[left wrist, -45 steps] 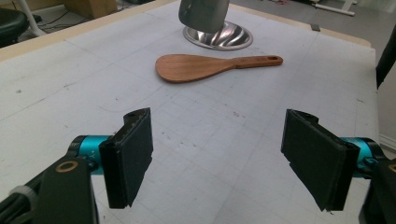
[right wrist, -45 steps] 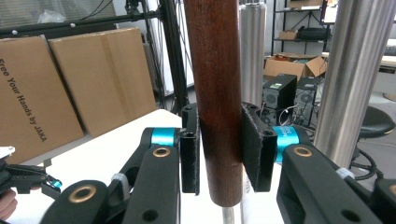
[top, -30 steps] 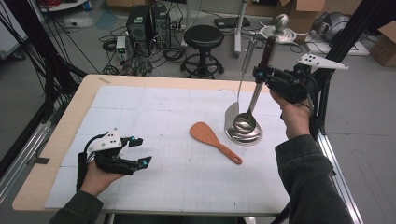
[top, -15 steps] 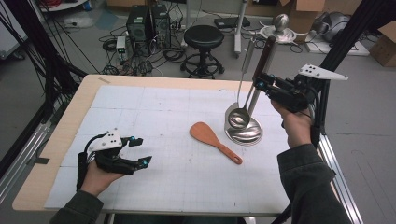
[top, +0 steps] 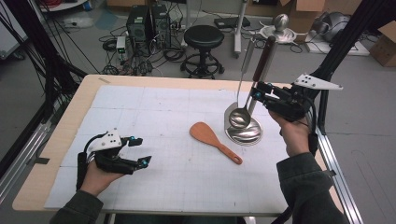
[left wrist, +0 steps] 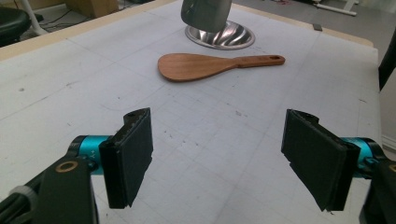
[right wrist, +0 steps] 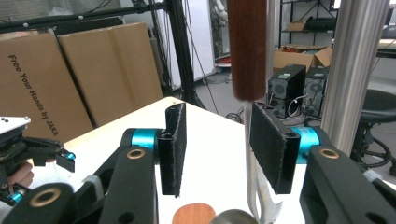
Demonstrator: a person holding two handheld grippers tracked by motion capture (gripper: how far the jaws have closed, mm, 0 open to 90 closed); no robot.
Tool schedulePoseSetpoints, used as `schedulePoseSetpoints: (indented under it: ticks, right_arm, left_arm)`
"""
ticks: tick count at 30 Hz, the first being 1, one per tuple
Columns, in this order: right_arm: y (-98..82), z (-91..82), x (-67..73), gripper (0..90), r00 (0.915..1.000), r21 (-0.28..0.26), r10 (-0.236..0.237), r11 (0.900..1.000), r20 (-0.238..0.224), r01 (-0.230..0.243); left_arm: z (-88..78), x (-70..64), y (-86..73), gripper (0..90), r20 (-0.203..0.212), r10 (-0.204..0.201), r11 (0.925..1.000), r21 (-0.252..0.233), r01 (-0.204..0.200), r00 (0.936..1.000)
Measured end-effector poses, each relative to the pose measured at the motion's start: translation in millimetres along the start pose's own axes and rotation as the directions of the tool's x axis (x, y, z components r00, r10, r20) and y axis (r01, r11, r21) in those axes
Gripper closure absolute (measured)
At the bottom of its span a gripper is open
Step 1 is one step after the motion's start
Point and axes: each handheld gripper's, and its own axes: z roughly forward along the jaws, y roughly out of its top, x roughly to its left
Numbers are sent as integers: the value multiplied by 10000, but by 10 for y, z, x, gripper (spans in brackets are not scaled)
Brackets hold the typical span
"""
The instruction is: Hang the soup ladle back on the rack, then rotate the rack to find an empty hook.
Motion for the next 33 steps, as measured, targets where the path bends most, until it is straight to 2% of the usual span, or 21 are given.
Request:
schedulePoseSetpoints:
  ticks: [8, 24, 29, 33]
  right_arm:
    - [-119, 2, 48, 541, 9999, 147, -1, 9999, -157, 3]
    - [-360, 114, 216, 504, 9945, 883, -637, 9936, -831, 710]
    - [-568, 166, 229, 492, 9934, 1165, -419, 9917, -1069, 544]
    - [-721, 205, 246, 487, 9927, 1468, -425, 9874, -1130, 590]
  left_arm:
    - [-16, 3, -5, 253, -21, -106, 9999, -114, 106, 9999]
    - [-25, 15, -14, 253, -4, -109, 9999, -119, 109, 9999]
    - [-23, 10, -18, 254, 2, -75, 10000, -58, 75, 10000]
    - [-24, 9, -21, 253, 16, -84, 9999, -75, 84, 10000]
